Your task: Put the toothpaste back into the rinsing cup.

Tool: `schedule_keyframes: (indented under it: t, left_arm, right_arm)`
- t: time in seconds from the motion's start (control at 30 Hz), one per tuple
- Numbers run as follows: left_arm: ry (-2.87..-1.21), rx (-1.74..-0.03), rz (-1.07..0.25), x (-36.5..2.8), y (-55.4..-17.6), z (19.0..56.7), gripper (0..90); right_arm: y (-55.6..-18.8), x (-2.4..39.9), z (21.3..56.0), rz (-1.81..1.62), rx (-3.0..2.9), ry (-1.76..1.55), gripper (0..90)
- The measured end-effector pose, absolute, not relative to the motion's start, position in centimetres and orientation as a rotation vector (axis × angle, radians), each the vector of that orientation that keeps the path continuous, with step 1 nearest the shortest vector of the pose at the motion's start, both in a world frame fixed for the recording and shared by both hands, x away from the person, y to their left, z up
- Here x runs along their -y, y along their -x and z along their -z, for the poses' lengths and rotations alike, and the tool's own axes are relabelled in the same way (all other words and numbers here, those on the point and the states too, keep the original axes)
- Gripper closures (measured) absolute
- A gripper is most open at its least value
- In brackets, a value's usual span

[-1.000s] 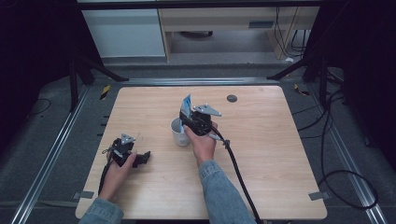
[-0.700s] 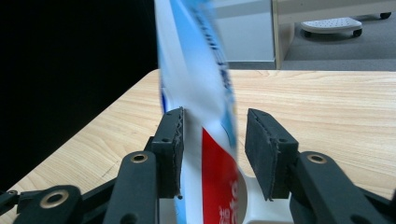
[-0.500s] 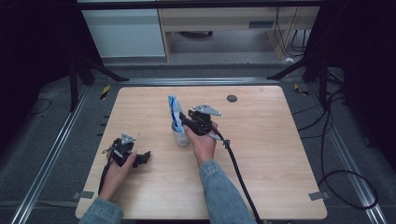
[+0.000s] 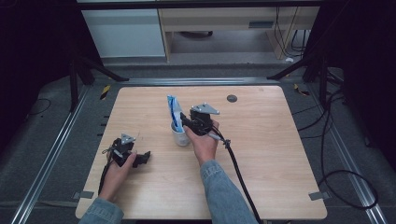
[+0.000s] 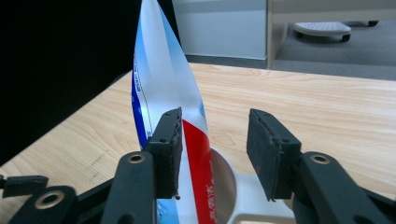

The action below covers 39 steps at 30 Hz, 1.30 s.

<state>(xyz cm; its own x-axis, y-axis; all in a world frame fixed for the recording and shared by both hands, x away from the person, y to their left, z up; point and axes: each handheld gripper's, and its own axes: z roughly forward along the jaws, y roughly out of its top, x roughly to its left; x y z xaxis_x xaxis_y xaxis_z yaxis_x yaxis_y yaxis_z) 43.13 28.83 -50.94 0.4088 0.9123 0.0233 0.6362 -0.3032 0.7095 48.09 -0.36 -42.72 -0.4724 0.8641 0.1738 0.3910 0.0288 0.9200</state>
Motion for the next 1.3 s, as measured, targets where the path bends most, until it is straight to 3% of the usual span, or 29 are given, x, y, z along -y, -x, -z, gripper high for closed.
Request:
schedule_keyframes:
  t: [0.17, 0.8, 1.1, 1.3]
  left_arm:
    - [-2.046, -1.312, -0.574, -28.8, -43.1, 50.9, 0.0]
    - [-2.046, -1.311, -0.575, -28.8, -43.1, 50.9, 0.0]
    - [-2.046, -1.311, -0.575, -28.8, -43.1, 50.9, 0.0]
    - [-2.047, -1.310, -0.575, -28.8, -43.1, 50.9, 0.0]
  right_arm:
    - [-47.8, 0.7, 41.9, -1.390, -1.889, -1.245, 49.8]
    - [-47.4, 2.4, 40.1, -1.212, -1.964, -1.191, 19.2]
    - [-47.0, 4.7, 40.3, -1.109, -2.007, -1.203, 9.3]
    - [-46.3, 7.3, 40.8, -1.065, -2.038, -1.205, 7.8]
